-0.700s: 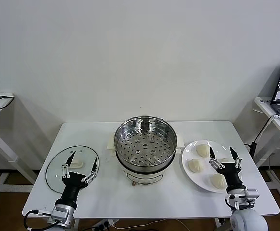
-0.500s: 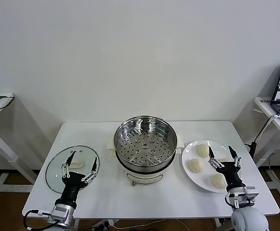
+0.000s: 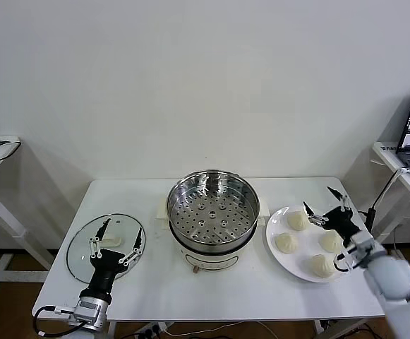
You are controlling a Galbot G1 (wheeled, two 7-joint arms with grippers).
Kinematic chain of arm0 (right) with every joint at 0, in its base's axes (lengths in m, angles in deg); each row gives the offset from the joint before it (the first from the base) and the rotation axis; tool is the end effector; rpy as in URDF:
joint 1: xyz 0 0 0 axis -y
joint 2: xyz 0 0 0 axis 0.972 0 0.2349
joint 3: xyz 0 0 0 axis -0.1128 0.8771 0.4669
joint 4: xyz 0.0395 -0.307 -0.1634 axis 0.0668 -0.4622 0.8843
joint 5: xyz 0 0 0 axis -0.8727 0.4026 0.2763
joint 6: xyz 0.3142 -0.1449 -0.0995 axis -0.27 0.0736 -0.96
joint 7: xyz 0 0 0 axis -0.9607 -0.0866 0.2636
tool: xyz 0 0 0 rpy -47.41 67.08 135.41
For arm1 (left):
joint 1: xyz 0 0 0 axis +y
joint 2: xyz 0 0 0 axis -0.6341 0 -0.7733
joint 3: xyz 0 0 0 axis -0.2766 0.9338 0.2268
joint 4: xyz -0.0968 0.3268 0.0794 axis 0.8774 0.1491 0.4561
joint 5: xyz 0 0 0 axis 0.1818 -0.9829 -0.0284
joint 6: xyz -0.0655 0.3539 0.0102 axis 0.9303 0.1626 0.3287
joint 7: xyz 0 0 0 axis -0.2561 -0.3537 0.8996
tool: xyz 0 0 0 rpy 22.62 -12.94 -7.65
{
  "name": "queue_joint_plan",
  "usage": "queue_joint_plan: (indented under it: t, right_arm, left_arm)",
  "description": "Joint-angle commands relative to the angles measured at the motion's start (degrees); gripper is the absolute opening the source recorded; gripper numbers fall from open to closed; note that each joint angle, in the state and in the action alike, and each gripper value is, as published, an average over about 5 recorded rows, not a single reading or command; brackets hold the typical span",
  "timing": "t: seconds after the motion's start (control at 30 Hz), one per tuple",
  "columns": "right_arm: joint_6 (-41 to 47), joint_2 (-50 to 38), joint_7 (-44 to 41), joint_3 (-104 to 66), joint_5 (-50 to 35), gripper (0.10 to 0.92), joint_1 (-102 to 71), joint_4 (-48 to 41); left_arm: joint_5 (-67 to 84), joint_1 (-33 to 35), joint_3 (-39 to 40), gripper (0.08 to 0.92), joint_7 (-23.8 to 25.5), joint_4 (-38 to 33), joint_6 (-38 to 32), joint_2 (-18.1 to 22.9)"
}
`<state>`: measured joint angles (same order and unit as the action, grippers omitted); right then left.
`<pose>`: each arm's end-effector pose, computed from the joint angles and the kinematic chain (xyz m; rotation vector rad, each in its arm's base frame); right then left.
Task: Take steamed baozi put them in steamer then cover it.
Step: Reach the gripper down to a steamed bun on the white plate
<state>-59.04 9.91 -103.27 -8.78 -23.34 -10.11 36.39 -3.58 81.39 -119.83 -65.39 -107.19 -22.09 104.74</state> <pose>0.3717 -0.2415 -0.2272 0.6729 -2.5383 1.2980 0.1821 0.0463 -0.3005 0.1678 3.0141 0.5286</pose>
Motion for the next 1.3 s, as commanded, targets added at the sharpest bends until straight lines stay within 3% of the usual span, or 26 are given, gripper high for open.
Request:
queue_joint_plan:
  t: [0.03,0.17,0.6,1.3]
  right_arm:
    - [2.06,-14.85,-32.59,22.89,10.97,0.823,27.20,-12.53]
    - [-0.33,-11.18,-40.57,34.98,12.60,0.823,41.11,-21.17]
    - [-4.46,6.04,-46.37,53.50,16.66,0.823,60.35,-38.07]
    - [-3.95,11.87,-40.69,49.31,20.50,0.823,51.68,-41.06]
  left_arm:
    - [0.16,0.01,-0.17,0.823,0.01,-1.13,0.17,-0.07]
    - [0.16,-0.06,0.05,0.823,0.02,-1.00,0.22,0.03]
    - [0.23,-0.05,-0.62,0.823,-0.04,-0.98,0.19,1.01]
    - [0.19,0.37,-0.38,0.823,-0.17,-1.67,0.15,1.15]
